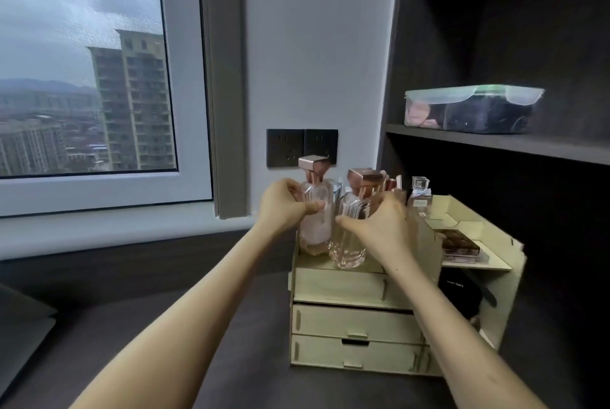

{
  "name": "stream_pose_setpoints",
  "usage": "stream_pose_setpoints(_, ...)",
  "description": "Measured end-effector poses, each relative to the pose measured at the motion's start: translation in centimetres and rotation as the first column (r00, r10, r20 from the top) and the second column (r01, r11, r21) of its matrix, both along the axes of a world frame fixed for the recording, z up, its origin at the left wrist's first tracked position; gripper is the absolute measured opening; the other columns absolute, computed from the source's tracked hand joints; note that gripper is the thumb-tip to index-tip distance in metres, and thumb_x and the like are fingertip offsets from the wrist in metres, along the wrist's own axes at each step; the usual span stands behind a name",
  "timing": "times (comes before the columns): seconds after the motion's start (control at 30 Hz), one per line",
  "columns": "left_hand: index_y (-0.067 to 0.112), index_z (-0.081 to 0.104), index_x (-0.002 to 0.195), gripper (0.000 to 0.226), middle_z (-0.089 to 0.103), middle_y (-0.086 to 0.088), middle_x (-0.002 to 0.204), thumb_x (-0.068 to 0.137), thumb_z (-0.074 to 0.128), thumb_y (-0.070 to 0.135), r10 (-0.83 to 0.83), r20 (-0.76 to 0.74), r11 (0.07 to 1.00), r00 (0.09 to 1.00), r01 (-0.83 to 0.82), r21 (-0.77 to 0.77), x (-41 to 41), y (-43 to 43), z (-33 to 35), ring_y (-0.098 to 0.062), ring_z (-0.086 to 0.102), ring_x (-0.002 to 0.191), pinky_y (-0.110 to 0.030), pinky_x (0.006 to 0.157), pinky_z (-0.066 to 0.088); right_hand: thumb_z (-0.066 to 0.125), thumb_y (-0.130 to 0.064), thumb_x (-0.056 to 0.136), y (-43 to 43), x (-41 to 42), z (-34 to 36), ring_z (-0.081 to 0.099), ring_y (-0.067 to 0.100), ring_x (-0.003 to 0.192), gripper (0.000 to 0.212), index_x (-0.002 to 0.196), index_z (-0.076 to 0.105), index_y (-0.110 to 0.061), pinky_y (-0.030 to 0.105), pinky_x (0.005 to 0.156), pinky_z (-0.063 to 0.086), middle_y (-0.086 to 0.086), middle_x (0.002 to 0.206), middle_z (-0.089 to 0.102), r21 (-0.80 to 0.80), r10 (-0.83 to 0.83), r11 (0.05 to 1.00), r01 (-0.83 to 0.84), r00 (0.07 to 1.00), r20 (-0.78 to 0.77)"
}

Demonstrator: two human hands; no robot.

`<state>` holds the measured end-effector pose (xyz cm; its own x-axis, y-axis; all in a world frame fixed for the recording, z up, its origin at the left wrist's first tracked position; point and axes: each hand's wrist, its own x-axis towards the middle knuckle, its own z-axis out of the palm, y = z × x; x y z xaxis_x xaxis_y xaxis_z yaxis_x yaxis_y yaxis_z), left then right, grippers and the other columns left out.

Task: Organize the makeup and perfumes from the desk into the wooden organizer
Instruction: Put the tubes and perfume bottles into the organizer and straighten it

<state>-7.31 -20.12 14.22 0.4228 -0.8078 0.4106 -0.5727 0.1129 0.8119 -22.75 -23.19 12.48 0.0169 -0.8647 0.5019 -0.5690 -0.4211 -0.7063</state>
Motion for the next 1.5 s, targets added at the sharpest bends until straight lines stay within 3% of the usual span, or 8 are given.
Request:
stream_pose_setpoints(0.13, 0.007, 0.063, 0.101, 0.041, 0.069, -0.009, 0.100, 0.068, 0.081, 0.024, -0.055, 0.064, 0.996, 0.996, 0.051, 0.072, 0.5, -1.1, -0.8, -0.023, 0.064, 0.093, -0.037, 0.082, 0.052, 0.080, -0.047, 0.061, -0.6, 0.9, -1.0, 0.060, 0.026, 0.097, 0.069, 0.112, 0.053, -0.009, 0.027, 0.067, 0.040, 0.006, 0.106, 0.063, 0.001, -0.027, 1.000, 0.027, 0.997, -0.075)
stream_pose_setpoints(0.3, 0.004, 0.062, 0.101, 0.041, 0.067, -0.010, 0.099, 0.070, 0.080, 0.023, -0.119, 0.113, 0.983, 0.986, 0.101, 0.152, 1.2, -2.1, -0.3, -0.024, 0.062, 0.094, -0.038, 0.085, 0.051, 0.077, -0.051, 0.062, -1.1, 1.8, -1.7, 0.062, 0.028, 0.099, 0.071, 0.113, 0.051, -0.008, 0.033, 0.075, 0.050, 0.008, 0.108, 0.065, 0.027, -0.062, 0.997, 0.067, 0.987, -0.151)
stream_pose_setpoints(0.57, 0.001, 0.059, 0.106, 0.040, 0.068, -0.012, 0.103, 0.074, 0.077, 0.017, -0.184, 0.109, 0.956, 0.977, 0.153, 0.249, 1.0, -2.5, -0.7, -0.026, 0.064, 0.096, -0.040, 0.090, 0.051, 0.073, -0.059, 0.065, -1.2, 2.1, -2.0, 0.062, 0.030, 0.101, 0.080, 0.117, 0.048, -0.004, 0.034, 0.071, 0.048, 0.011, 0.112, 0.064, -0.037, -0.117, 0.993, 0.111, 0.970, -0.215)
stream_pose_setpoints(0.87, 0.001, 0.063, 0.109, 0.034, 0.067, -0.014, 0.112, 0.081, 0.070, 0.018, -0.240, 0.161, 0.943, 0.958, 0.190, 0.274, 2.0, -1.5, -0.6, -0.027, 0.061, 0.102, -0.038, 0.095, 0.048, 0.077, -0.047, 0.069, -1.8, 0.1, -1.7, 0.061, 0.024, 0.104, 0.065, 0.116, 0.051, -0.011, 0.039, 0.085, 0.052, 0.005, 0.114, 0.064, 0.094, 0.168, 0.985, -0.146, 0.942, -0.290)
stream_pose_setpoints(1.07, 0.011, 0.056, 0.122, 0.046, 0.060, -0.004, 0.113, 0.079, 0.071, 0.019, -0.143, 0.100, 0.981, 0.985, 0.127, 0.149, 2.4, 0.0, -1.0, -0.016, 0.056, 0.100, -0.025, 0.085, 0.043, 0.078, -0.040, 0.068, -2.0, -1.0, -2.4, 0.061, 0.020, 0.105, 0.059, 0.117, 0.052, -0.018, 0.025, 0.070, 0.040, -0.002, 0.110, 0.067, 0.091, 0.213, 0.976, -0.196, 0.942, -0.259)
stream_pose_setpoints(1.23, 0.012, 0.066, 0.104, 0.022, 0.069, -0.006, 0.103, 0.083, 0.067, 0.016, 0.005, 0.034, 1.000, 0.999, -0.005, -0.001, 2.5, 2.7, -2.0, -0.019, 0.066, 0.094, -0.029, 0.085, 0.050, 0.074, -0.037, 0.075, -1.8, -1.0, -2.8, 0.061, 0.020, 0.106, 0.055, 0.122, 0.053, -0.017, 0.024, 0.074, 0.042, -0.001, 0.111, 0.068, 0.054, 0.220, 0.976, -0.213, 0.942, -0.254)
stream_pose_setpoints(1.4, 0.017, 0.066, 0.111, 0.027, 0.069, 0.001, 0.105, 0.086, 0.062, 0.027, -0.016, 0.050, 0.998, 0.999, 0.012, 0.067, 1.7, 4.4, -3.6, -0.010, 0.063, 0.093, -0.022, 0.082, 0.045, 0.071, -0.037, 0.079, -1.3, -0.3, -3.0, 0.062, 0.024, 0.102, 0.050, 0.118, 0.054, -0.010, 0.035, 0.085, 0.051, 0.006, 0.108, 0.068, 0.033, 0.208, 0.978, -0.207, 0.941, -0.269)
stream_pose_setpoints(1.5, 0.012, 0.058, 0.124, 0.043, 0.067, -0.004, 0.113, 0.086, 0.061, 0.034, -0.059, 0.007, 0.984, 0.998, 0.057, 0.166, 1.2, 4.7, -4.5, -0.017, 0.064, 0.100, -0.036, 0.092, 0.052, 0.070, -0.038, 0.080, -1.0, 0.0, -3.2, 0.062, 0.025, 0.102, 0.050, 0.117, 0.054, -0.009, 0.036, 0.084, 0.052, 0.007, 0.108, 0.068, 0.011, 0.184, 0.982, -0.188, 0.946, -0.268)
